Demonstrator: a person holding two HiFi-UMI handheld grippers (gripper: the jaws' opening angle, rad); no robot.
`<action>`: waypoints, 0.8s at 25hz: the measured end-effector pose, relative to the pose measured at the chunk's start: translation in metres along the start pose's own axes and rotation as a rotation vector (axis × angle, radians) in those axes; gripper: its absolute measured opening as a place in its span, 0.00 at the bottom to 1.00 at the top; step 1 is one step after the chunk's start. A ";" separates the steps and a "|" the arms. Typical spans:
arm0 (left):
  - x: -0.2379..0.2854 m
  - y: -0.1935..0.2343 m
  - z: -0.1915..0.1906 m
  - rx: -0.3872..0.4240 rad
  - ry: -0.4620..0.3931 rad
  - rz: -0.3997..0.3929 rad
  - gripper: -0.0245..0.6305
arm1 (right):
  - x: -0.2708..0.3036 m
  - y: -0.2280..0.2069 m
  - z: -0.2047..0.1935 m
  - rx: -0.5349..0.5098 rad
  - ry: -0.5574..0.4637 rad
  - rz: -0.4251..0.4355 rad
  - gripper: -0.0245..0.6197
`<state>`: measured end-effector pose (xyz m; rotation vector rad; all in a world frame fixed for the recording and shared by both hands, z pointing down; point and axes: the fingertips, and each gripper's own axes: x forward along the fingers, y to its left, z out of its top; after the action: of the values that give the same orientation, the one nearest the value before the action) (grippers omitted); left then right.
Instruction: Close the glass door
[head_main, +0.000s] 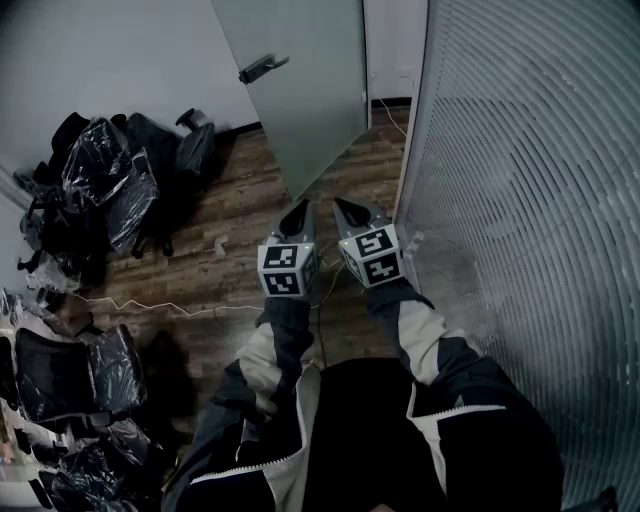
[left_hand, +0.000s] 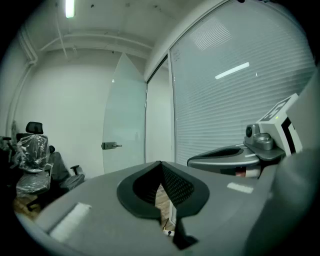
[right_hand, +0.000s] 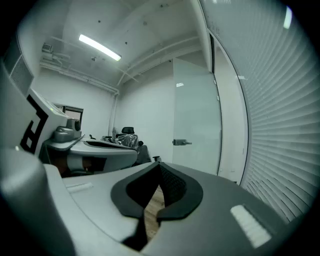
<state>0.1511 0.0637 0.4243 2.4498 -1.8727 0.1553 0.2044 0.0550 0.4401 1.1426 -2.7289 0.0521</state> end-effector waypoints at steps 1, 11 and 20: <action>-0.002 -0.001 -0.003 -0.001 0.006 0.000 0.04 | -0.001 0.001 -0.001 0.000 -0.001 0.001 0.04; -0.005 0.003 -0.007 -0.008 0.008 0.009 0.04 | 0.000 0.010 0.000 -0.001 -0.013 0.025 0.04; -0.014 0.029 -0.009 -0.026 0.019 0.036 0.04 | 0.012 0.028 -0.003 0.000 -0.009 0.044 0.05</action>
<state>0.1191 0.0703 0.4313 2.3902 -1.8990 0.1540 0.1764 0.0664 0.4461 1.0852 -2.7622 0.0529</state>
